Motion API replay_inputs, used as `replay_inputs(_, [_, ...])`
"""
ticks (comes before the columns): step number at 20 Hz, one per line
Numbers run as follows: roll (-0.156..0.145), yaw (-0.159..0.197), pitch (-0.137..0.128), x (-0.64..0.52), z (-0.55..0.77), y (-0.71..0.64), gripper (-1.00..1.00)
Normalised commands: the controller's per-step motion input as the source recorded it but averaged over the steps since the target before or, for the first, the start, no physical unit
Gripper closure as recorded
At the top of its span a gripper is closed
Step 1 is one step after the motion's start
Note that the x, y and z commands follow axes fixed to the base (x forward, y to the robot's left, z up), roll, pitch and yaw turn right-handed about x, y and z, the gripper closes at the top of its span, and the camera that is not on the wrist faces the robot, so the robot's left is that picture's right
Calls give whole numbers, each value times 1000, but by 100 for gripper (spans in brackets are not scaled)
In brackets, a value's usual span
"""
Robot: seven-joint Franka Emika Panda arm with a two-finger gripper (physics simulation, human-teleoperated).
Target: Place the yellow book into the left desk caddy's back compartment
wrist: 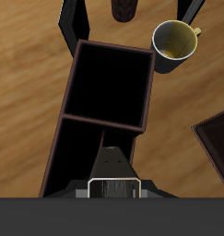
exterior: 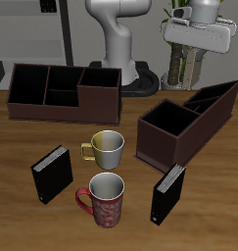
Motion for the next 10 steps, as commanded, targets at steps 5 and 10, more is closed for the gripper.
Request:
replay_inputs(5, [4,2,2,87,41,158,100])
replay_inputs(10, [29,6,7,44,8,247,100])
